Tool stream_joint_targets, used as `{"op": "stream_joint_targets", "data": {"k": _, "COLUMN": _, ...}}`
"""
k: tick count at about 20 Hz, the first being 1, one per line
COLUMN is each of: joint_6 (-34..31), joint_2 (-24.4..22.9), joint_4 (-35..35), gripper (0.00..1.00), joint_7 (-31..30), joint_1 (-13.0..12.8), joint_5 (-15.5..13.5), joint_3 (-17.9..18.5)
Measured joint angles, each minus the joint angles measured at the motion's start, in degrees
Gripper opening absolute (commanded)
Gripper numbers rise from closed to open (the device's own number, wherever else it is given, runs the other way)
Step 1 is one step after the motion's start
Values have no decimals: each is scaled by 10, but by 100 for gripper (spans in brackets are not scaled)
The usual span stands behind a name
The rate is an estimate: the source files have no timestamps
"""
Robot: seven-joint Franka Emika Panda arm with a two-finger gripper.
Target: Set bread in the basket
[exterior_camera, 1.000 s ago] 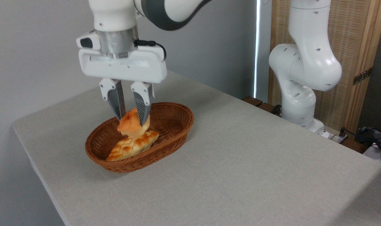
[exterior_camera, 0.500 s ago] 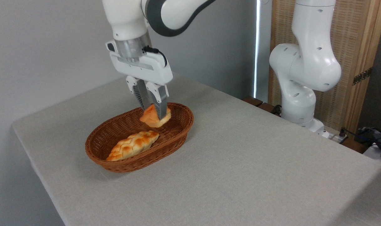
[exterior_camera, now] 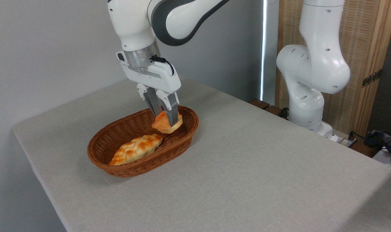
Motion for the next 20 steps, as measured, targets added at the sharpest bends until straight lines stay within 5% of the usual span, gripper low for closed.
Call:
{"op": "stream_joint_targets", "data": {"k": 13, "joint_6": 0, "joint_2": 0, "joint_4": 20, "gripper": 100, "joint_7": 0, "joint_1": 6, "joint_5": 0, "joint_3": 6}}
{"op": "stream_joint_targets", "data": {"k": 16, "joint_6": -4, "joint_2": 9, "joint_4": 63, "gripper": 100, "joint_7": 2, "joint_1": 11, "joint_5": 1, "joint_3": 38}}
{"op": "stream_joint_targets", "data": {"k": 20, "joint_6": -85, "joint_2": 57, "joint_4": 172, "gripper": 100, "joint_7": 76, "joint_1": 18, "joint_5": 1, "joint_3": 102}}
